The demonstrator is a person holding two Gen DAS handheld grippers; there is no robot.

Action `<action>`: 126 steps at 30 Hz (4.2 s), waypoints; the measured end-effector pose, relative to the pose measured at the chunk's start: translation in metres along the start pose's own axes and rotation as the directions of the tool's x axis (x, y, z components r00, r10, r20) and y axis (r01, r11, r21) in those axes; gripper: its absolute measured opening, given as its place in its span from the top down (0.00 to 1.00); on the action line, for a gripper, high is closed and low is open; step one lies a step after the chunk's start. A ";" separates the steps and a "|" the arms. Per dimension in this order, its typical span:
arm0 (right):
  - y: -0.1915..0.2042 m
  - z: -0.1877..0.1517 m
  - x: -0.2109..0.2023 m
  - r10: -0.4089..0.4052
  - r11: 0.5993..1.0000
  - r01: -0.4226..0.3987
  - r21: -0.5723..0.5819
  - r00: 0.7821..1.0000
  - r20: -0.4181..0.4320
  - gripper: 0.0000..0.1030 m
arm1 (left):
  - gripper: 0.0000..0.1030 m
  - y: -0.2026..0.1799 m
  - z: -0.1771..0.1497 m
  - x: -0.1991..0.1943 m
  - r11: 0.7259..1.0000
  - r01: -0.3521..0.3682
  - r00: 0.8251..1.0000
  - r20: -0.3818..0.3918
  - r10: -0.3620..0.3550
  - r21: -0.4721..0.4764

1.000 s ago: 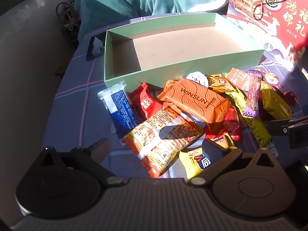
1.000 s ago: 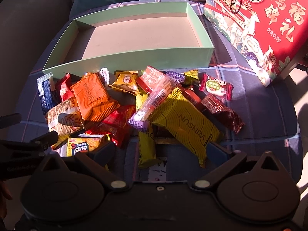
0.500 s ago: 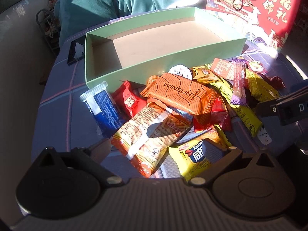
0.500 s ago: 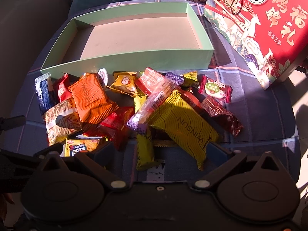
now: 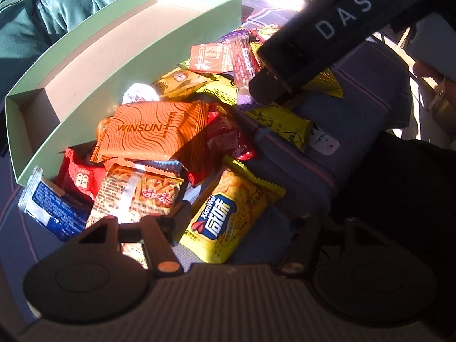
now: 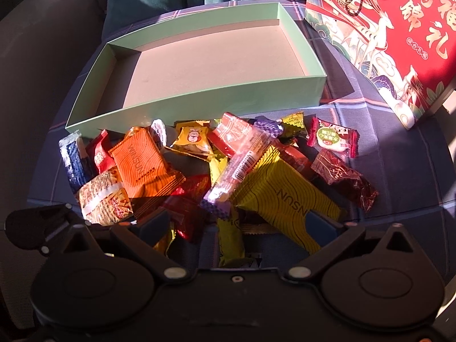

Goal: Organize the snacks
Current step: 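Grasp the yellow biscuit pack with the left gripper while the right grasps the orange WINSUN pastry, then lower both held snacks into the green tray and open both grippers, then grasp the blue-white wafer with the left gripper while the right grasps the striped biscuit pack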

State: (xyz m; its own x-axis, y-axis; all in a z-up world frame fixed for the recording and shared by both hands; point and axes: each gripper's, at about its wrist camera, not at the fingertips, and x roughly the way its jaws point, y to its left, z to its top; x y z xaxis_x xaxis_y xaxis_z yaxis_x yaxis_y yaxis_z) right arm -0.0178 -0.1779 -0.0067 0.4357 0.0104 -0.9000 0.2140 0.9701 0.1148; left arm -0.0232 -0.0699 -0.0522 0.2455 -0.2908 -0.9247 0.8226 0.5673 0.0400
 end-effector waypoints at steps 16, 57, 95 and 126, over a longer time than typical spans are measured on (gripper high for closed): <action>-0.006 0.006 0.013 0.094 0.994 -0.093 0.065 0.995 -0.019 0.00 | 0.37 0.014 0.010 -0.006 1.000 0.004 1.000 -0.014 -0.004 -0.030; 0.135 0.066 0.085 0.229 0.962 -0.246 -0.115 0.963 -0.141 0.29 | 0.55 0.122 -0.090 -0.047 0.832 0.063 0.993 0.117 0.002 -0.551; 0.114 0.263 0.162 0.358 0.933 -0.357 0.049 0.934 -0.006 0.19 | 0.01 0.289 0.111 0.022 0.769 -0.252 0.907 0.135 0.400 -0.587; 0.106 0.080 0.051 0.315 0.947 -0.318 -0.039 0.947 -0.067 0.06 | 0.00 0.177 -0.062 -0.014 0.579 -0.178 0.966 -0.030 0.256 -0.796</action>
State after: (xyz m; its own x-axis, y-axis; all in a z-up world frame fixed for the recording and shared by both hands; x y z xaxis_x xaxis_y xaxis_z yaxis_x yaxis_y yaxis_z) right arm 0.0973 -0.0942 -0.0066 0.4216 0.3320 -0.8438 0.0302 0.9249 0.3790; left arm 0.0873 0.0821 -0.0557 0.4322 -0.1127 -0.8947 0.0244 0.9933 -0.1134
